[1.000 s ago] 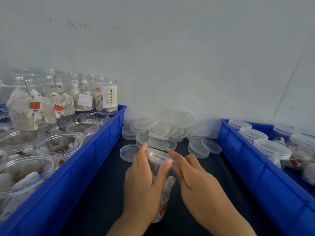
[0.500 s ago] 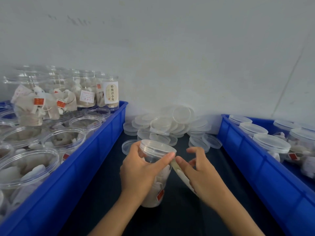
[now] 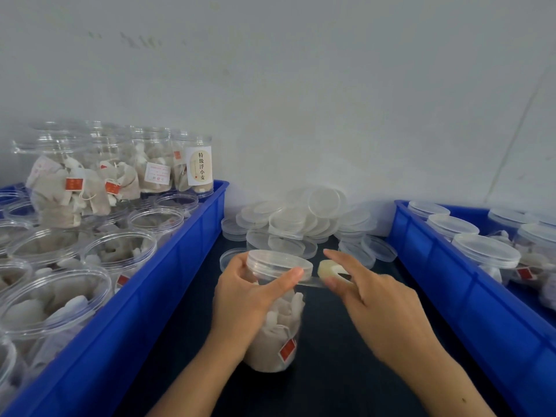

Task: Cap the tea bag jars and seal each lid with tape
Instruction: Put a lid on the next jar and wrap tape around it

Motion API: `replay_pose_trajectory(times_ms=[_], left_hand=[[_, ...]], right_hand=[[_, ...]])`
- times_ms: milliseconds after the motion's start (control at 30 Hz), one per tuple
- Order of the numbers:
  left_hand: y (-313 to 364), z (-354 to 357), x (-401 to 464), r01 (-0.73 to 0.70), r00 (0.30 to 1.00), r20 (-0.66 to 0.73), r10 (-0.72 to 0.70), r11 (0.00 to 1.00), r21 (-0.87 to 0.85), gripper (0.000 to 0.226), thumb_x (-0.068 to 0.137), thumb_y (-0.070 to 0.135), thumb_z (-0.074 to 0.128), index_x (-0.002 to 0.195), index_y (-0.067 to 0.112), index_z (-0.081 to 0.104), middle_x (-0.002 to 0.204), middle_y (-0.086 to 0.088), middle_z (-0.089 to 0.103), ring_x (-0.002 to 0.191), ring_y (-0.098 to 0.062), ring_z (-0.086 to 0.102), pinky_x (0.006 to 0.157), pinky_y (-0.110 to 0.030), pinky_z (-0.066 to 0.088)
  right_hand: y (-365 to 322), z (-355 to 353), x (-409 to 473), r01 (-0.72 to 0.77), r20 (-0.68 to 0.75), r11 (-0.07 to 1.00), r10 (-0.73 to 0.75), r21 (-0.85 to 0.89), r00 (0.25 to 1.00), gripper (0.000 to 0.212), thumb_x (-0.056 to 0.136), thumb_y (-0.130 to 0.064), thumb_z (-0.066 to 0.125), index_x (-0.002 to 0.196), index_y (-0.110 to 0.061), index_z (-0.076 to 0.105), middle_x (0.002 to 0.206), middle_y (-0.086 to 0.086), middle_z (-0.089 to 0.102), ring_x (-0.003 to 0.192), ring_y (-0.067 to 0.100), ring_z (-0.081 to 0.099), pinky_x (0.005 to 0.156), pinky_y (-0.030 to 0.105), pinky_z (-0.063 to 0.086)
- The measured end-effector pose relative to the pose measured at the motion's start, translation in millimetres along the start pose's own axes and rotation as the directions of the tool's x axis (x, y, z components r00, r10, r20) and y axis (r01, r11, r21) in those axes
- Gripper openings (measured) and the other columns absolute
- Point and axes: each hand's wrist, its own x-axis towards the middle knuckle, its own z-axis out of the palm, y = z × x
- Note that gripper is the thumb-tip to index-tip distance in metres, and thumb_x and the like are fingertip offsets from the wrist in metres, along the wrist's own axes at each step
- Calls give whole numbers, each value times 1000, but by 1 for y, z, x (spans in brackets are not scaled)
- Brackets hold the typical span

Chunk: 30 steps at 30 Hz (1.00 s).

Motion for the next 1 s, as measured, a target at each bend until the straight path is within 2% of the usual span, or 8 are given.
replay_pose_trajectory(times_ms=[133, 333, 467, 567, 667, 767, 900, 1000], left_hand=[[5, 2, 0, 19, 995, 103, -10, 996, -92, 69, 42, 53, 81, 99, 16, 68, 86, 8, 75, 76, -4, 71, 57, -8, 49], [6, -6, 3, 77, 971, 235, -47, 990, -119, 64, 46, 49, 79, 99, 13, 71, 86, 5, 76, 76, -5, 71, 57, -9, 50], [4, -9, 6, 145, 950, 298, -95, 978, -149, 63, 49, 49, 79, 99, 12, 70, 88, -5, 76, 77, -14, 73, 58, -15, 53], [2, -10, 7, 178, 939, 323, -115, 969, -172, 71, 48, 50, 79, 106, 10, 66, 92, -8, 76, 81, -20, 73, 63, -22, 55], [-1, -9, 7, 193, 949, 292, -122, 954, -229, 81, 47, 50, 80, 113, 9, 57, 90, -6, 76, 80, -19, 73, 64, -24, 55], [-2, -7, 5, 154, 961, 261, -88, 957, -246, 77, 51, 53, 76, 109, 7, 53, 86, -2, 75, 76, -14, 73, 59, -18, 54], [-6, -7, 1, -65, 984, 168, 63, 998, 6, 69, 64, 78, 58, 97, 19, 47, 86, 2, 70, 75, -4, 70, 60, -15, 53], [-7, -12, 1, -274, 961, 148, 234, 886, 375, 54, 74, 83, 34, 88, 31, 40, 78, 10, 66, 71, 6, 65, 58, -13, 51]], right_hand=[[1, 3, 0, 22, -1, 999, -22, -39, 1000, 48, 95, -57, 18, 142, -52, 23, 61, -11, 49, 62, 4, 50, 57, 17, 35], [-1, 5, 1, 70, -62, 995, -74, -64, 995, 68, 79, -64, -1, 142, -56, 24, 62, -17, 45, 61, 1, 43, 61, 18, 32], [-2, 10, -1, 110, -78, 994, -111, -14, 991, 67, 81, -64, 0, 142, -55, 26, 63, -21, 45, 66, 0, 48, 65, 17, 35], [-2, 13, -2, 116, -82, 993, -115, 8, 990, 62, 85, -63, 2, 143, -56, 23, 88, -20, 65, 77, 1, 58, 74, 18, 45], [-4, 15, -3, 108, -61, 994, -110, -30, 992, 58, 88, -61, 2, 143, -56, 22, 103, -17, 68, 90, 5, 63, 80, 24, 50], [-7, 19, -4, 93, -68, 994, -96, -50, 993, 59, 88, -58, -2, 144, -55, 16, 100, -15, 67, 88, 7, 63, 77, 26, 52], [-10, 21, -7, 49, -102, 998, -46, 31, 994, 50, 93, -55, 10, 142, -57, 21, 65, -11, 53, 63, 6, 53, 62, 24, 49], [-11, 20, -9, 33, -133, 999, -29, 33, 991, 57, 89, -57, 6, 141, -55, 28, 55, -12, 41, 52, 5, 44, 54, 20, 42]])
